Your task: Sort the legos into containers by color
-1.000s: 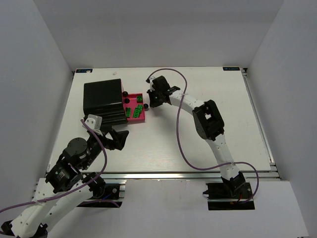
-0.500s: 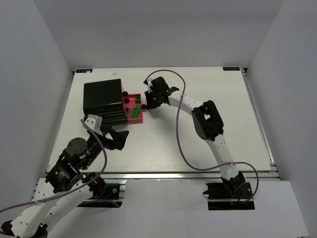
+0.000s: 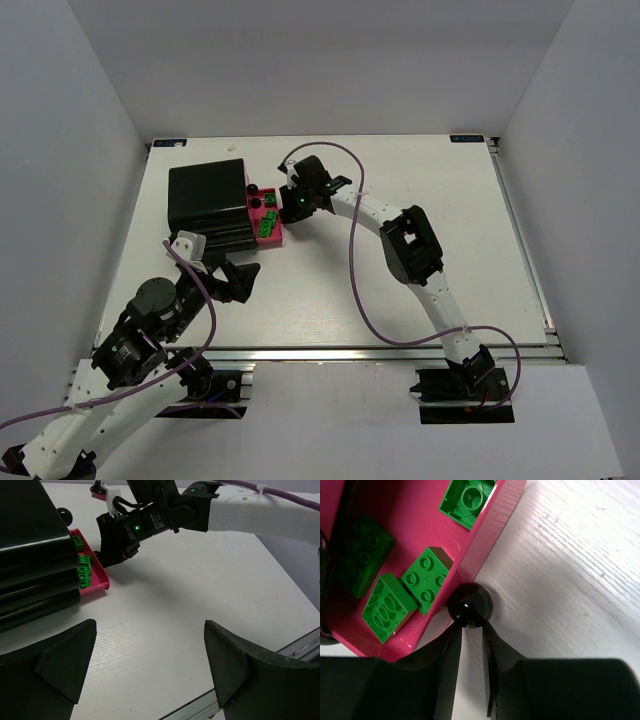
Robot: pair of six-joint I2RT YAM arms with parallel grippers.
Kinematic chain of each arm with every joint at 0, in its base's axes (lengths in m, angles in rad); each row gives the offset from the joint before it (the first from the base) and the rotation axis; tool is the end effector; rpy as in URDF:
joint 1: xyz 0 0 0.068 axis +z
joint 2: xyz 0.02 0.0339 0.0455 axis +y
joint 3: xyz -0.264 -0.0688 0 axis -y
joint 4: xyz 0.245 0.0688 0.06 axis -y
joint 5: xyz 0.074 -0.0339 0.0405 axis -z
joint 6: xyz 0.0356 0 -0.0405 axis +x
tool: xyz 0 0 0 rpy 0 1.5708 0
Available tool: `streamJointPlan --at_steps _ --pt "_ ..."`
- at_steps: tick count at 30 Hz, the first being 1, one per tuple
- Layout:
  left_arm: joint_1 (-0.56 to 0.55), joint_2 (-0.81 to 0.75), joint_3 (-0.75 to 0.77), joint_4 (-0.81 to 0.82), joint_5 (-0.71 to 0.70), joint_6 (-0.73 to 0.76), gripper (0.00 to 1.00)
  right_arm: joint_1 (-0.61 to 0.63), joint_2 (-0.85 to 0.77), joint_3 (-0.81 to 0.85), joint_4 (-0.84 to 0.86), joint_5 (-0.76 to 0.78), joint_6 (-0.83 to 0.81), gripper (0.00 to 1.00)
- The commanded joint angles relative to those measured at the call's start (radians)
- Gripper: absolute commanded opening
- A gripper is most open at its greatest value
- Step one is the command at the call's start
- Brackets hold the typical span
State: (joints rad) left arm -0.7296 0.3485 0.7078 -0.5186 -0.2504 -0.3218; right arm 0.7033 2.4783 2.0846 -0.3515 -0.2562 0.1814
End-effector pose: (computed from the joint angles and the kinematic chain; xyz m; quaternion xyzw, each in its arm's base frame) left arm 0.0709 -0.0516 0.3288 0.0736 0.7559 -0.2407 0.6043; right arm 0.4190 0.3671 0.1639 -0.2839 0.8645 0.2761 0.3095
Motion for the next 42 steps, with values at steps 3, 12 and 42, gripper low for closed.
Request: streamJointPlan --at_steps 3,12,42 --pt "0.004 -0.005 -0.004 0.006 0.003 0.000 0.98 0.021 0.031 0.077 0.036 -0.052 0.035 0.29" --pt "0.004 -0.005 -0.004 0.005 0.002 0.000 0.98 0.028 0.039 0.075 0.052 -0.104 0.066 0.37" --pt "0.004 -0.017 -0.004 0.005 0.000 0.000 0.98 0.062 0.027 0.046 0.071 -0.198 0.127 0.51"
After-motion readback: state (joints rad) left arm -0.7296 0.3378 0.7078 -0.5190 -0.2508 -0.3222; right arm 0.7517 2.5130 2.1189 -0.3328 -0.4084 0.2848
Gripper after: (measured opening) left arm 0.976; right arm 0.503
